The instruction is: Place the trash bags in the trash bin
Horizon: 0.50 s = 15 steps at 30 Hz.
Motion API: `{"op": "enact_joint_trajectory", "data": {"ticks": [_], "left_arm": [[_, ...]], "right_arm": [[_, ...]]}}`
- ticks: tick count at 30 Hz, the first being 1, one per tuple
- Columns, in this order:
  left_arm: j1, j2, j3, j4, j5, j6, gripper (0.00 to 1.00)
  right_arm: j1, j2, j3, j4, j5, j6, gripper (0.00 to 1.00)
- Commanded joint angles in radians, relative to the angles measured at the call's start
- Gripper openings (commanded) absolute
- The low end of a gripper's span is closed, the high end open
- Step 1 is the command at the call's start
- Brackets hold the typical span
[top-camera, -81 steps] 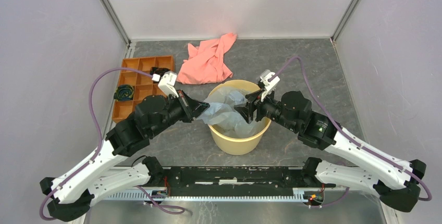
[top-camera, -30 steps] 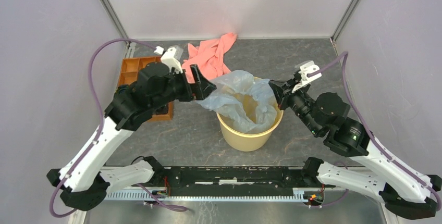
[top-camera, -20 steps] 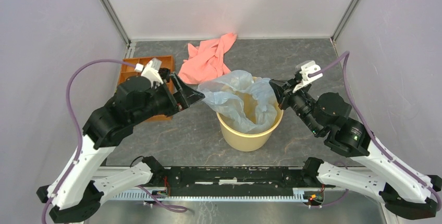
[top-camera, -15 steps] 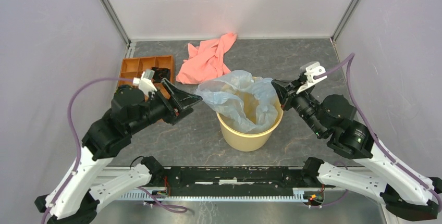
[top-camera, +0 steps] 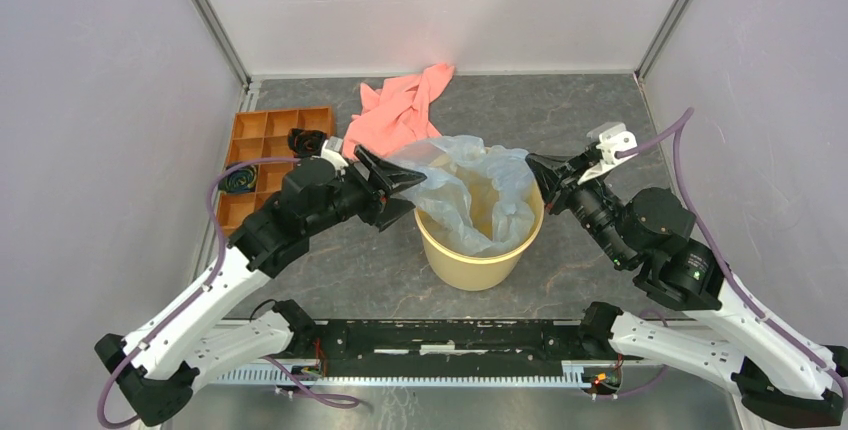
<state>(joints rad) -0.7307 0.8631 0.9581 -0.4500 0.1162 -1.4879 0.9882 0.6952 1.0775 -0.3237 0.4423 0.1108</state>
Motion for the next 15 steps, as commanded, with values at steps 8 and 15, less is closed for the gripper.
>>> {"op": "enact_joint_trajectory", "data": {"ticks": [8,15], "left_arm": [[0.001,0.028,0.074,0.064,-0.007,0.007,0.67],[0.001,0.006,0.145,-0.051,-0.083,0.064,0.84]], "right_arm": [[0.002,-0.014,-0.016,0.044,-0.009,-0.011,0.07],[0.003,-0.015,-0.016,0.04,-0.005,-0.016,0.07]]}}
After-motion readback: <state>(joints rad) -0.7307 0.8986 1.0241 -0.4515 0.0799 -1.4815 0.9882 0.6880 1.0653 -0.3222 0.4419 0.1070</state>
